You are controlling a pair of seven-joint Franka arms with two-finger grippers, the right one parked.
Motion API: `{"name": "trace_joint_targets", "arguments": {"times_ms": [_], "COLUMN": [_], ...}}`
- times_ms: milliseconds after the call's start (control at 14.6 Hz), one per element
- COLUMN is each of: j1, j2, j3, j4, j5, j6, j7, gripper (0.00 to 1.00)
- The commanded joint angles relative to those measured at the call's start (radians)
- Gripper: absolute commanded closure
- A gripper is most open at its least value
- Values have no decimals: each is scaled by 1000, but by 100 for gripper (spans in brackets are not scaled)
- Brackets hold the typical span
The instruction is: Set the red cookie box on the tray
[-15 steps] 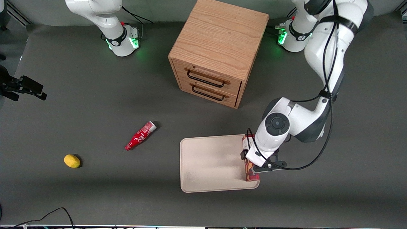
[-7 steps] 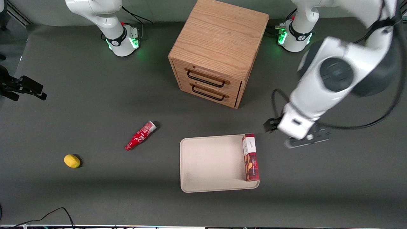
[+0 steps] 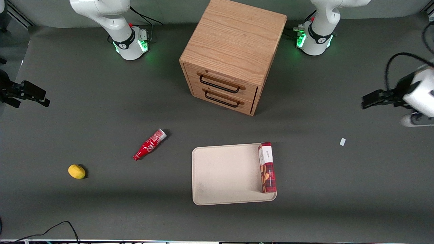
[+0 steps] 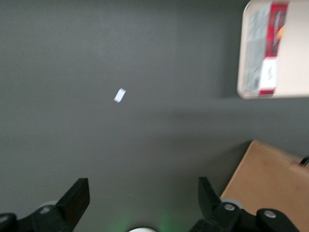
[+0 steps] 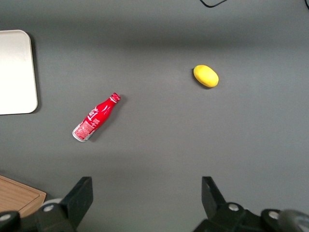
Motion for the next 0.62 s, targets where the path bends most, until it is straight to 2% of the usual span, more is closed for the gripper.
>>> {"name": "trace_joint_targets", "arguments": {"times_ms": [0, 274, 410, 547], "j1": [-11, -13, -13, -13], "j2": [-184, -252, -281, -288], "j3": [67, 49, -1, -3], "j4": [-197, -217, -220, -211], "j5": [-19, 10, 75, 75], "j6": [18, -20, -49, -75], "j7": [106, 88, 82, 83], "gripper": [0, 0, 0, 0]}}
